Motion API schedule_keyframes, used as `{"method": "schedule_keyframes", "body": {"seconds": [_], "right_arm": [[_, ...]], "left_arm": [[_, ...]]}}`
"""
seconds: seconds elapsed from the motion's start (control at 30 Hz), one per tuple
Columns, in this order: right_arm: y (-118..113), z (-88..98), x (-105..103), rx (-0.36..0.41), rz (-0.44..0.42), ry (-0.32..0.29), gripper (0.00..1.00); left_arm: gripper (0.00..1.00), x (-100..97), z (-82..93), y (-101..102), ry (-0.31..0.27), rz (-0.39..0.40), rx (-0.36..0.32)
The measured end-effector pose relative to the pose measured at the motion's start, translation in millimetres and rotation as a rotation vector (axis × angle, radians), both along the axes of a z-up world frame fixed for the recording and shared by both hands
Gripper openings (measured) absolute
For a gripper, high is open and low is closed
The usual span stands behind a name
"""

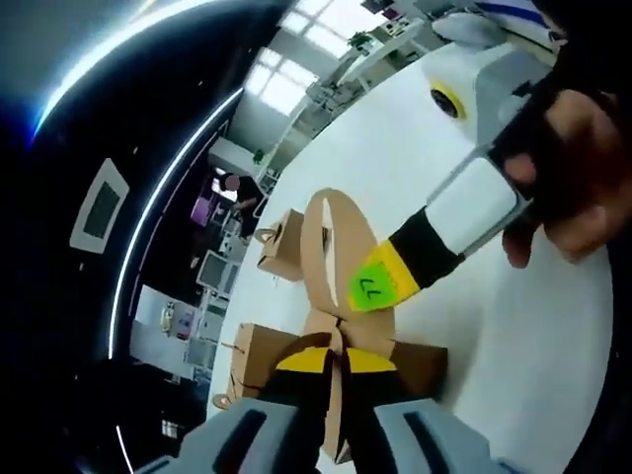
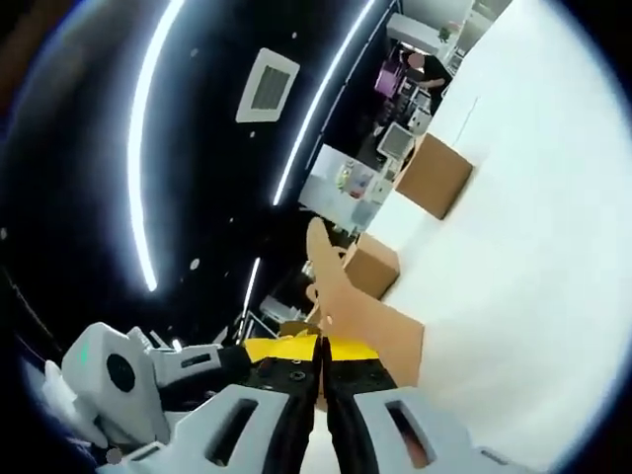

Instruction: Pick up one paper box from the group, open the paper box, and remove the item inside

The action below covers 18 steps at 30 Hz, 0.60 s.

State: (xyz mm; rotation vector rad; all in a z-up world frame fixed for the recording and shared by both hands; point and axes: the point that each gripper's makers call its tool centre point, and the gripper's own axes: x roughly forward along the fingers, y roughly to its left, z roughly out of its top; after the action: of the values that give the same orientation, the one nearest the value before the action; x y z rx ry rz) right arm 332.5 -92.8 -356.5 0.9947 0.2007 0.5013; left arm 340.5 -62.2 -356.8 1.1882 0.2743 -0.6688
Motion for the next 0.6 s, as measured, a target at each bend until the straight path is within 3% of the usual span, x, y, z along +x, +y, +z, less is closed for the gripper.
{"method": "schedule_keyframes", "body": {"seconds": [0.43,0.6], "right_arm": [[-2.1,-1.3,1.0,0.002,-0.004,0.001,0.03],[-2.9,-1.5,1.3,0.007,-0.009,0.004,0.03]], "left_arm": [[0.04,2.4,14.4,-1.4,-0.055,0.0,-0.033],[0.04,3.1,27.9,3.4,-0.077,0.009,-0.094]]}}
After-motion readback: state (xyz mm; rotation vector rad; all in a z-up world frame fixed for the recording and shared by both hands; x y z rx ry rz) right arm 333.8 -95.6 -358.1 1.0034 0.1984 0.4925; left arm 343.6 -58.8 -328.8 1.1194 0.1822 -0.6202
